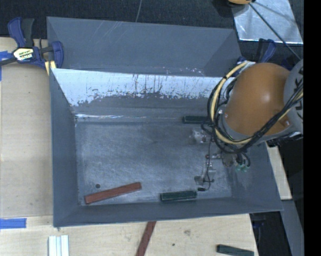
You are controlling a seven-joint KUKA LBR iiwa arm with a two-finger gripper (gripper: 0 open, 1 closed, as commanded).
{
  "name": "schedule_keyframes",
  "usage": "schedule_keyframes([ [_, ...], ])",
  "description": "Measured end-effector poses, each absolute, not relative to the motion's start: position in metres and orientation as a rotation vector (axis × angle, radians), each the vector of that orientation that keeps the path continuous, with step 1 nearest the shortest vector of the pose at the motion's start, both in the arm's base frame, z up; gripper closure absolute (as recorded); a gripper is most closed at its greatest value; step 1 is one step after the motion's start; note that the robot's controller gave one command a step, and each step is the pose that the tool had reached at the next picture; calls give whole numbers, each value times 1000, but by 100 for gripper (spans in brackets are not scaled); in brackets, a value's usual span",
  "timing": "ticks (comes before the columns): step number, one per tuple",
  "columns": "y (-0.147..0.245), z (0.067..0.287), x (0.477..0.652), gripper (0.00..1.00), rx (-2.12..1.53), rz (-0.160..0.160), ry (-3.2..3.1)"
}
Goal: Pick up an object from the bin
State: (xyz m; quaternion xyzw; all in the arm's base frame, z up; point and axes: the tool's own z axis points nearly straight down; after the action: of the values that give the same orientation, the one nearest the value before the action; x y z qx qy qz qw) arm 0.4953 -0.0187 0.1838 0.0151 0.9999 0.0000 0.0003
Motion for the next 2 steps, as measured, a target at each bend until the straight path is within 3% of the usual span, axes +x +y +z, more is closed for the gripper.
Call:
schedule_keyframes([
  [1, 25, 77, 488, 100, -708, 3, 3065],
  [2, 23, 79, 489, 100, -704, 0, 3060],
])
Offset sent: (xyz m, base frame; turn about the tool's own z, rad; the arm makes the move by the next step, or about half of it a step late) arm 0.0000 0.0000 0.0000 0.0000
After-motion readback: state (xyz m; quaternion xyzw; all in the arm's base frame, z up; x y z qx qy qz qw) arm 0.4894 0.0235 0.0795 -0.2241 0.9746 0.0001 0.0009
